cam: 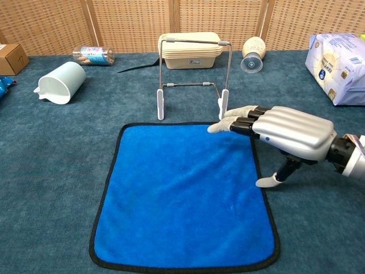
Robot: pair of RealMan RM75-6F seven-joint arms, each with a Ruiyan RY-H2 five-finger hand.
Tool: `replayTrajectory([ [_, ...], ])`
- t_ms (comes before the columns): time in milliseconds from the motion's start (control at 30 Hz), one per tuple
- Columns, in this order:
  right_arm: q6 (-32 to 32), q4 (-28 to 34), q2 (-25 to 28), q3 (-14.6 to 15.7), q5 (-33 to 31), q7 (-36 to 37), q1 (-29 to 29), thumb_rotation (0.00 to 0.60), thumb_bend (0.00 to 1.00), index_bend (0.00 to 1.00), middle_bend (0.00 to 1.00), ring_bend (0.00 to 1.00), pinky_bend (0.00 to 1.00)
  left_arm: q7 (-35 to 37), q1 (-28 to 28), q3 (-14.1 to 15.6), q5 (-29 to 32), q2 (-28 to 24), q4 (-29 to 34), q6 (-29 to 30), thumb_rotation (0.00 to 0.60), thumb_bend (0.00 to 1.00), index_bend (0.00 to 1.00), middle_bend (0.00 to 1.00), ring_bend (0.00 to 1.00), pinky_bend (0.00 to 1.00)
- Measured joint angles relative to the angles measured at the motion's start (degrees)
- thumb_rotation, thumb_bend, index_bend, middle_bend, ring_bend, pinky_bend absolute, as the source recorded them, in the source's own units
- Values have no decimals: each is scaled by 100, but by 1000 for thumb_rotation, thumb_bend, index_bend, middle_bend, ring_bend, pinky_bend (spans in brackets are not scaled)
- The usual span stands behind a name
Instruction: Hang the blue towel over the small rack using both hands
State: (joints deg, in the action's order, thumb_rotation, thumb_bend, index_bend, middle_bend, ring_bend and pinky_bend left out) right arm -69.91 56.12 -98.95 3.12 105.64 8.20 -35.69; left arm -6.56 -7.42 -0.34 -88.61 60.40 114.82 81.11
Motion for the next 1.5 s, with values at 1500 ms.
replayTrajectory([
  [1500,151,36,-205,54,-258,-183,-314,600,206,113,152,71,125,108,-39,20,18,131,-170,-28,600,289,430,331,233,164],
])
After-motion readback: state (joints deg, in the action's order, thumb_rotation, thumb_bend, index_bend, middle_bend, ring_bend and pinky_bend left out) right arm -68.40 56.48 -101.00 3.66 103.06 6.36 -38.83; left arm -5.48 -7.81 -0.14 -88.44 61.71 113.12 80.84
